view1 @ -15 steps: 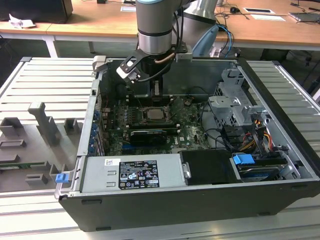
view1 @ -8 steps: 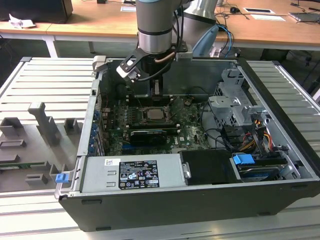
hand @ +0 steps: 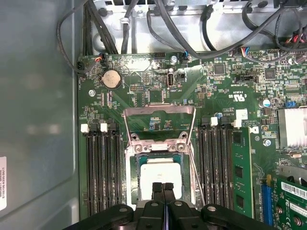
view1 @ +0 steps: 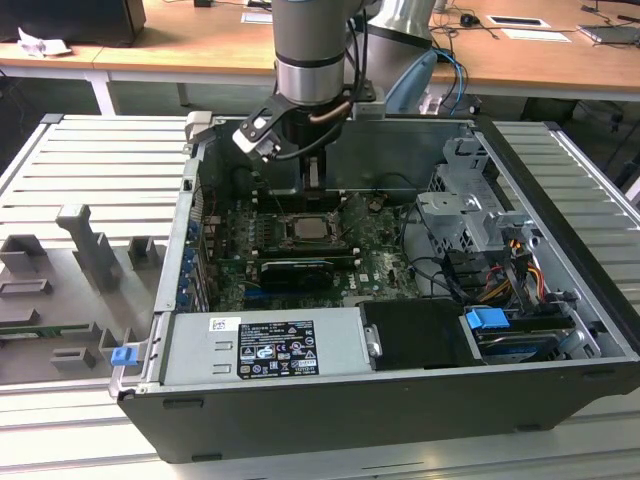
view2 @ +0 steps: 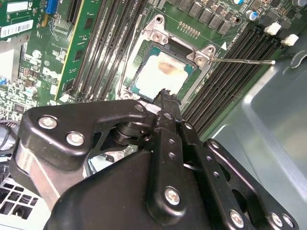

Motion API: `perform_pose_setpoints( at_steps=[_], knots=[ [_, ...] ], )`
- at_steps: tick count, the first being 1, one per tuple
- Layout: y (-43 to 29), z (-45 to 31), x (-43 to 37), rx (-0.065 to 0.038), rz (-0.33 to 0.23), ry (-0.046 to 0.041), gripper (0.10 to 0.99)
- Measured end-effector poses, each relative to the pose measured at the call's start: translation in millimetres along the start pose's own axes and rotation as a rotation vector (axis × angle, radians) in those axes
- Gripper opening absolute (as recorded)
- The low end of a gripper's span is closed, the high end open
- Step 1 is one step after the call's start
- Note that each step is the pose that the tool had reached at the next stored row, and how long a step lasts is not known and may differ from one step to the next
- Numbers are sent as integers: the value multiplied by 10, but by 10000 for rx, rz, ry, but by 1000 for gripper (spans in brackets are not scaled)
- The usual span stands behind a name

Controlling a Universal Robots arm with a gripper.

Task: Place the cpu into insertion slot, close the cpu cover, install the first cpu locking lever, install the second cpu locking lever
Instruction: 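Close the cpu cover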

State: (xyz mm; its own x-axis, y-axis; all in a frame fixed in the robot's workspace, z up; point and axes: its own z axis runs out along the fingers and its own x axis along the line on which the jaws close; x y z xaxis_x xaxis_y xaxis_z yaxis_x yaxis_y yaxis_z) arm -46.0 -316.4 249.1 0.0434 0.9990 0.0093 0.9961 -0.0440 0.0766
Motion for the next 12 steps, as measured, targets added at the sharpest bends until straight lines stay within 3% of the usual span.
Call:
perform_pose_setpoints(
  at_steps=[12],
  knots=[
    [7,-114,47,0,0,0,106]
  ],
)
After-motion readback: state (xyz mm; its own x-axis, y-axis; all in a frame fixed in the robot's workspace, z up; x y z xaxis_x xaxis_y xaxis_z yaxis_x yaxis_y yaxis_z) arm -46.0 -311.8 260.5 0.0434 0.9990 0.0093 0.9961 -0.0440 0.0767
